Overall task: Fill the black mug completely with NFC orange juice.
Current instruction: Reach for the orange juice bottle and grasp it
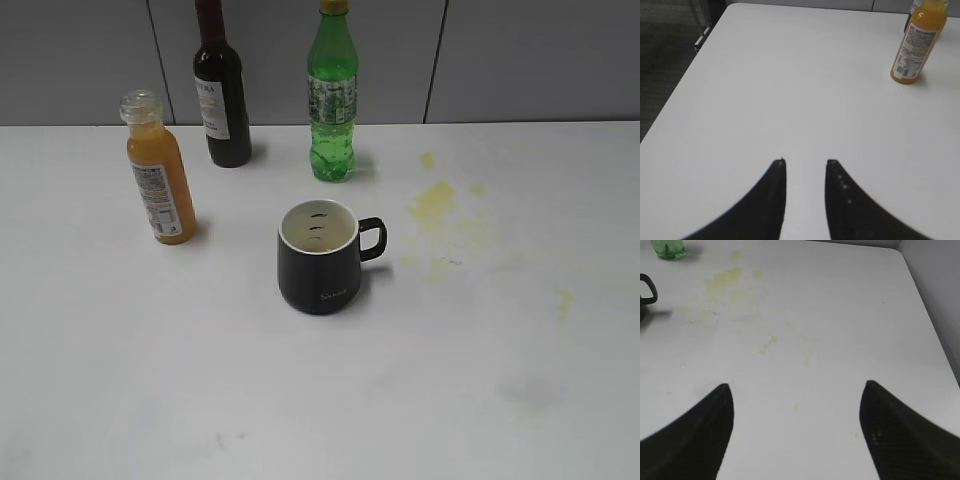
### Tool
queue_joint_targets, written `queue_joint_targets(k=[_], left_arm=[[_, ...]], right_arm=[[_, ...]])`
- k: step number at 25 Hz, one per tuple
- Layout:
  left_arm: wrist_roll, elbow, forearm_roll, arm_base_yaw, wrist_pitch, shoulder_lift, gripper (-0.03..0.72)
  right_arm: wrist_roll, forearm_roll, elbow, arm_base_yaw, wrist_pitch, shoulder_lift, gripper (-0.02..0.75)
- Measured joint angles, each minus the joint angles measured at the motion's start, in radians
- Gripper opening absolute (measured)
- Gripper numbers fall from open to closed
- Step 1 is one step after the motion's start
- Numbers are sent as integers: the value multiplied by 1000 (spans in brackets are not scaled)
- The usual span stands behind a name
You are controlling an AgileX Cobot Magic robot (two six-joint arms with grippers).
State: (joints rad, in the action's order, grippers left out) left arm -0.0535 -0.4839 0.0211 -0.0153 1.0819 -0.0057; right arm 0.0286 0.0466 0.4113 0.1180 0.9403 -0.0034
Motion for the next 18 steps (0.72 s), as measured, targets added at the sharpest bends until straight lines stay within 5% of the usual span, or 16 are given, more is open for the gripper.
queue_joint_targets(k=[18], left_arm=[[0,0,0,0,0,0,219]], right_arm=[[-1,0,0,0,0,0,594]])
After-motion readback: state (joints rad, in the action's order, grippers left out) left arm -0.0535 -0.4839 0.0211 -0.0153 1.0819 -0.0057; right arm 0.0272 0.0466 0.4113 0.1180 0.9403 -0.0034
